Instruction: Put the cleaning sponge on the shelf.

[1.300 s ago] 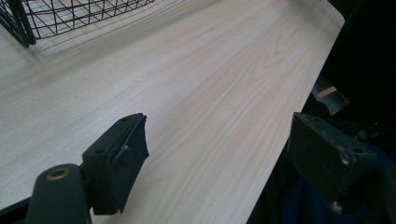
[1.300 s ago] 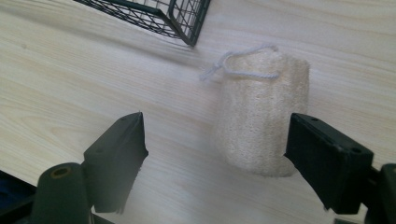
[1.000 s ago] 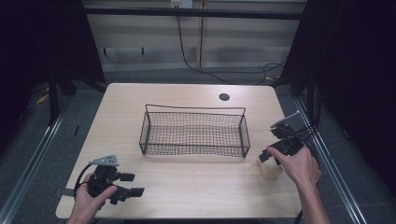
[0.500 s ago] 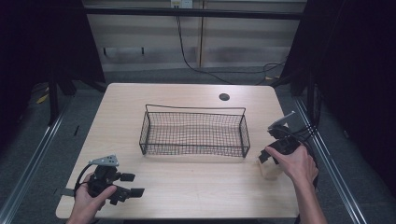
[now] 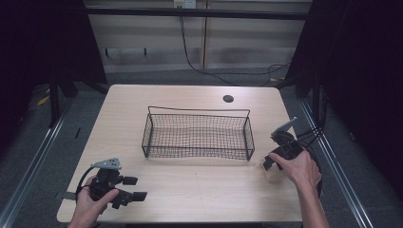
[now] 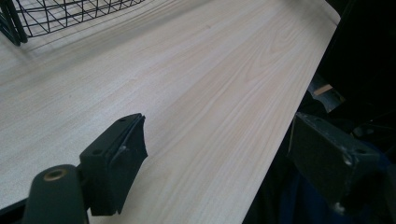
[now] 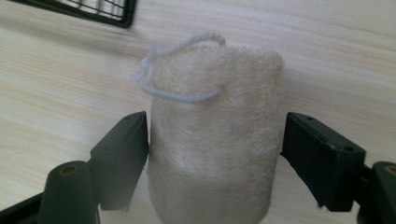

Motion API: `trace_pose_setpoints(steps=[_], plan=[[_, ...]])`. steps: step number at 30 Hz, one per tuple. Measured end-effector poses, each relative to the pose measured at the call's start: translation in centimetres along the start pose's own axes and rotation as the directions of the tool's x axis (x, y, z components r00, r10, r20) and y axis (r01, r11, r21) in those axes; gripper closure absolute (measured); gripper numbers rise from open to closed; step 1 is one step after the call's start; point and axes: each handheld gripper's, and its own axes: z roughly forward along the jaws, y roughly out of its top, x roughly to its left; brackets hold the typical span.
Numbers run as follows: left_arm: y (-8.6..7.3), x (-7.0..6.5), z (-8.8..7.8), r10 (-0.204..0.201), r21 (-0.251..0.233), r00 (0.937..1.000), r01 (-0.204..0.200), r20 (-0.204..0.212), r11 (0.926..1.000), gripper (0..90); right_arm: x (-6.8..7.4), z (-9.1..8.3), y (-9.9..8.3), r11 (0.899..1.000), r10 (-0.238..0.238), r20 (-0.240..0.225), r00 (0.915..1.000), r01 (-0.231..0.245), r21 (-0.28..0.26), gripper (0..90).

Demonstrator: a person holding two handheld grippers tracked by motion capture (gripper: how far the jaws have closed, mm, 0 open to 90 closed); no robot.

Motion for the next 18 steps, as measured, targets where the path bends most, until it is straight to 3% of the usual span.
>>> trace_pose_setpoints(steps=[8, 18], plan=[[0.0, 0.0, 0.03, 0.004, 0.004, 1.0, -0.004, -0.003, 1.0, 18.6, 0.07, 0.94, -0.09, 1.0, -0.006, -0.03, 0.9995, 0.006, 0.019, 25.4], [0.01, -0.01, 0.07, 0.005, 0.005, 1.0, -0.005, -0.002, 1.0, 18.6, -0.05, 0.67, -0.28, 1.0, -0.003, -0.046, 0.9989, 0.004, 0.019, 26.8]])
